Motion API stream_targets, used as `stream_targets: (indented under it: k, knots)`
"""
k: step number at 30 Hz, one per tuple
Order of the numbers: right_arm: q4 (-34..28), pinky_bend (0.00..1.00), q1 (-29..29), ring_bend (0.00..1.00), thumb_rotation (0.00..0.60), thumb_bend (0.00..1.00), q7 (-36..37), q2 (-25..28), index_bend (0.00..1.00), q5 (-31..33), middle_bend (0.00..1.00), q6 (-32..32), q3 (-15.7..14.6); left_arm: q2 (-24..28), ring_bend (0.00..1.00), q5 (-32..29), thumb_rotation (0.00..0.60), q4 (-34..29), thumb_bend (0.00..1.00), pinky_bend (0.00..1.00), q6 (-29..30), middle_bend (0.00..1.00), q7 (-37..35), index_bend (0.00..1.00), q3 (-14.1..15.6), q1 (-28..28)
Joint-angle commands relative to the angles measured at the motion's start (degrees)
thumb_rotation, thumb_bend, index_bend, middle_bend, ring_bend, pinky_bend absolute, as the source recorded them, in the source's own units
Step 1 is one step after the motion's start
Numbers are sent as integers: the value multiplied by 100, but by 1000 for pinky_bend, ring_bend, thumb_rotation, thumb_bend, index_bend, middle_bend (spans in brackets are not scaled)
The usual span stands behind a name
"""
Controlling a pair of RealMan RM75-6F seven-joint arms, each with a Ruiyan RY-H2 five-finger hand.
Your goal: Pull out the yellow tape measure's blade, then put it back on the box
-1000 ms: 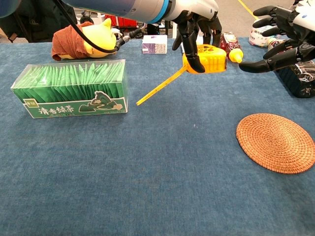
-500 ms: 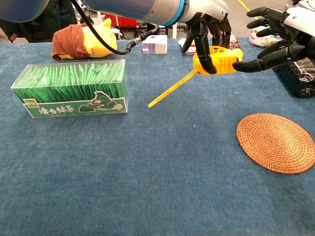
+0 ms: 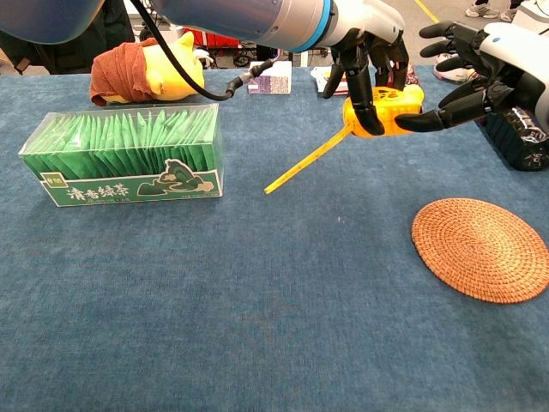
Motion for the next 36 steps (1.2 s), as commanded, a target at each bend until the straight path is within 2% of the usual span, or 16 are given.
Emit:
stream_targets:
  k: [1,36]
  knots:
    - [32,254,22,103,537,206,-14,-23,0,44,92,-22,-2,-1,419,0,600,4,364,536,-35,461,-38,550,1,-11]
    - [268,255,108,117,536,254,-2,-109,8,210,112,-15,12,400,420,12,600,-251,365,539,-238,464,-413,550,420,-21]
